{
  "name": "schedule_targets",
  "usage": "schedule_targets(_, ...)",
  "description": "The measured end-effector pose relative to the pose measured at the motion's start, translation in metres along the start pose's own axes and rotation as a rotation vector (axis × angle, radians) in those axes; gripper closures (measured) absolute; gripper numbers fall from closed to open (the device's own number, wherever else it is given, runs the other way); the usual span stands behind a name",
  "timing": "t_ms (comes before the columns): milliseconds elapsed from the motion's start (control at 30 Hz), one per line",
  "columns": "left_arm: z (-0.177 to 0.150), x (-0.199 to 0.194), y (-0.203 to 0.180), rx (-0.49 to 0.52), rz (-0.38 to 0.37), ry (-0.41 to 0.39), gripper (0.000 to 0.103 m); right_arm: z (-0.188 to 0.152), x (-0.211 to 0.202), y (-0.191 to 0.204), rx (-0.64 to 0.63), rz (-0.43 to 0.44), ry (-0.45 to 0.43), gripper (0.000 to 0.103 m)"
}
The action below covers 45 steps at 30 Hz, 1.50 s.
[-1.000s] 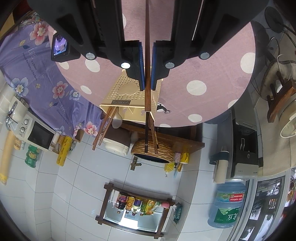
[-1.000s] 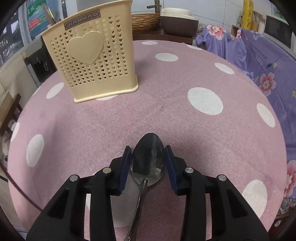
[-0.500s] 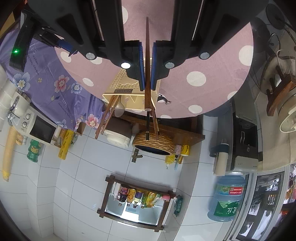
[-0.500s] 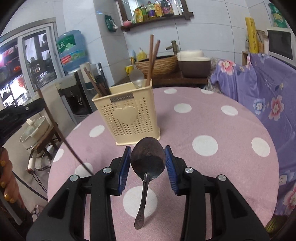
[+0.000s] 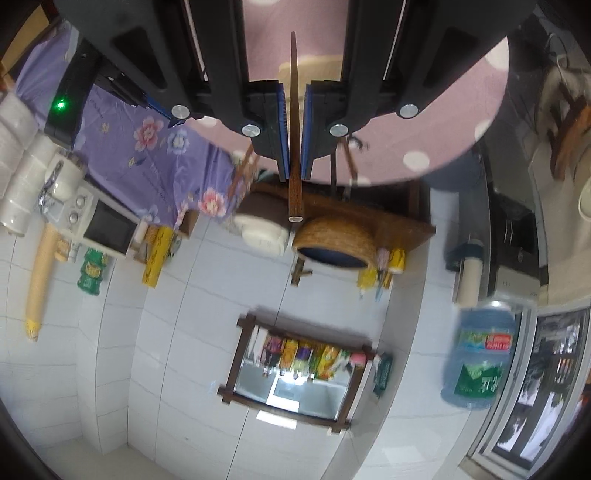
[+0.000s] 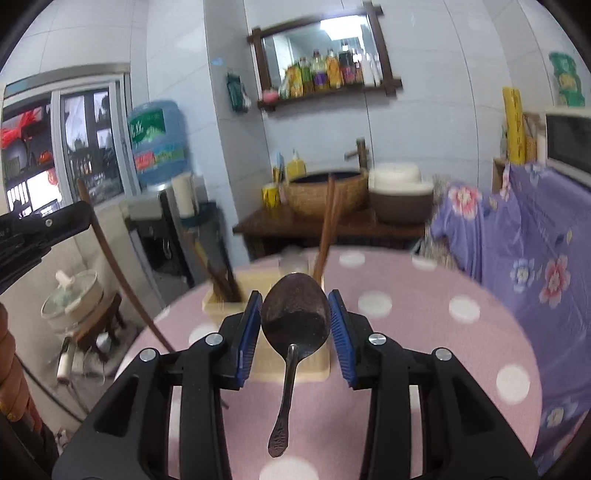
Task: Organize utensils
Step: 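Lift the metal spoon and brown chopstick and lower them into the holder with both tools, then open both tools and withdraw them from the holder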
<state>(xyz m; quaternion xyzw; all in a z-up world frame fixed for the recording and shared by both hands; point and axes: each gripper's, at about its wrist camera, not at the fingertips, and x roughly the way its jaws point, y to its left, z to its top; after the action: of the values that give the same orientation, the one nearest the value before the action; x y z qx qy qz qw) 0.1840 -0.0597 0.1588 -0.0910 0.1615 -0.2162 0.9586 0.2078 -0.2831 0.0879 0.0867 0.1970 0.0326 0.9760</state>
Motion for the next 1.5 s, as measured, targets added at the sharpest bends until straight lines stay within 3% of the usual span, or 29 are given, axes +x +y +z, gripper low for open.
schedule_targets(167, 0.057, 0.019, -0.011, -0.004, 0.036, -0.085, 0.096, 0.072, 0.02, 0.011, -0.011, -0.075, -0.166, 0.065)
schedule_targets(267, 0.066, 0.04, -0.014, 0.005, 0.085, -0.116, 0.096, 0.09, 0.046, 0.015, -0.008, -0.11, -0.193, 0.065)
schedule_targets(333, 0.058, 0.059, -0.013, 0.016, 0.118, -0.107, 0.095, 0.085, 0.063, 0.018, -0.02, -0.135, -0.198, 0.065)
schedule_targets(533, 0.002, 0.105, 0.005, -0.003, 0.142, 0.022, 0.096, 0.033, 0.106, 0.02, -0.052, -0.169, -0.139, 0.065)
schedule_targets(767, -0.05, 0.124, 0.014, 0.005, 0.151, 0.113, 0.095, -0.012, 0.121, 0.019, -0.078, -0.19, -0.076, 0.065)
schedule_targets(933, -0.064, 0.126, 0.017, 0.014, 0.143, 0.139, 0.095, -0.028, 0.124, 0.016, -0.083, -0.191, -0.056, 0.062)
schedule_targets(1000, -0.063, 0.118, 0.017, 0.023, 0.139, 0.128, 0.08, -0.031, 0.117, 0.015, -0.086, -0.185, -0.063, 0.045)
schedule_targets(1033, -0.063, 0.111, 0.017, 0.027, 0.135, 0.113, 0.073, -0.032, 0.108, 0.014, -0.091, -0.186, -0.082, 0.043)
schedule_targets(1100, -0.062, 0.091, 0.017, 0.043, 0.132, 0.072, 0.042, -0.035, 0.091, 0.013, -0.101, -0.193, -0.102, 0.041)
schedule_targets(1133, -0.063, 0.082, 0.017, 0.053, 0.132, 0.052, 0.038, -0.038, 0.081, 0.011, -0.099, -0.197, -0.103, 0.04)
schedule_targets(1200, -0.069, 0.056, 0.016, 0.098, 0.147, 0.012, 0.022, -0.043, 0.057, 0.008, -0.085, -0.181, -0.104, 0.023)
schedule_targets(1267, -0.078, 0.031, 0.017, 0.125, 0.174, -0.02, 0.009, -0.054, 0.03, 0.007, -0.084, -0.183, -0.107, 0.016)
schedule_targets(1300, -0.084, 0.02, 0.017, 0.129, 0.184, -0.039, 0.005, -0.062, 0.013, 0.007, -0.088, -0.193, -0.11, 0.012)
schedule_targets(1367, -0.101, -0.007, 0.015, 0.152, 0.189, -0.072, 0.005, -0.078, -0.017, 0.009, -0.096, -0.207, -0.128, 0.008)
schedule_targets(1500, -0.139, -0.041, 0.012, 0.186, 0.241, -0.068, 0.005, -0.123, -0.069, 0.02, -0.114, -0.21, -0.149, 0.006)
